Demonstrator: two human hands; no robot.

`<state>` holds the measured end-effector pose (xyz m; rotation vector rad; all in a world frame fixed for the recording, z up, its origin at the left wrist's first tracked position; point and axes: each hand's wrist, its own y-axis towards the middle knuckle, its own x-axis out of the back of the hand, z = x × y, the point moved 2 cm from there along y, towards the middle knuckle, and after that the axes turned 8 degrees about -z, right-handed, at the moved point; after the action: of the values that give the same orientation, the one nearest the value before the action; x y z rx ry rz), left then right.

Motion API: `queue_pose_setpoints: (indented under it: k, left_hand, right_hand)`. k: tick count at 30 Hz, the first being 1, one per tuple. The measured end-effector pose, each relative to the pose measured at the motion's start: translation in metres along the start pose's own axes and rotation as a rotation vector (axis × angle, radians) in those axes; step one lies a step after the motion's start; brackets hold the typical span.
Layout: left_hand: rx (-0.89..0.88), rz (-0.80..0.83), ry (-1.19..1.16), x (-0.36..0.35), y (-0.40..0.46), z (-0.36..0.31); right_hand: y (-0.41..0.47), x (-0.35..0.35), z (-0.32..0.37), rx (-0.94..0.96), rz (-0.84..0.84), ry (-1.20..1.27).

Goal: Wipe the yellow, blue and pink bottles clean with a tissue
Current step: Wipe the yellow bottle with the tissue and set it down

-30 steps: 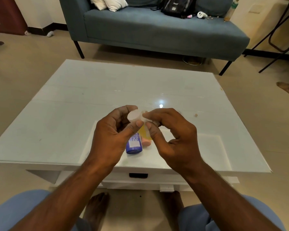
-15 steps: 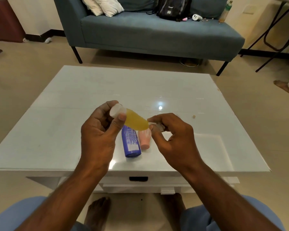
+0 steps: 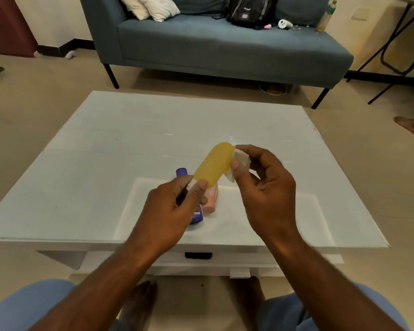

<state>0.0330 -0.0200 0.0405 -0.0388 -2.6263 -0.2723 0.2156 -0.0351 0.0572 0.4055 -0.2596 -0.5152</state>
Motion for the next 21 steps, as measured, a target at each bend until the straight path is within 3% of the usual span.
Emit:
queue_pose_setpoints:
  k: [5,9,13,15,18,21]
  left_hand:
    - [0.281,0.029,-0.169,-0.004,0.001,-0.002]
    - [0.438,0.275,-0.495,-0.010,-0.005,-0.004]
    - [0.613,0.216,-0.777,-0.008,-0.007,-0.014]
    - [0.635,0.224,-0.790,-0.003,-0.005,-0.012]
    - [0.685,0.289,-0.801,-0.005,-0.008,-0.016]
    - [0.692,0.293,-0.860,-0.006,-0.008,-0.016]
  right_hand:
    - [-0.015,-0.011,0.004,0.316,0.217,-0.152]
    - [0.004,-0.001,-0.003,0.198,0.041,-0.085]
    - [-0.021,-0.012,0.009,0.334,0.213,-0.108]
    - [-0.024,-0.014,0.008,0.371,0.232,-0.122]
    - [-0.003,-0.007,-0.004,0.217,0.091,-0.105]
    - [-0.014,-0.010,0.002,0.253,0.149,-0.114]
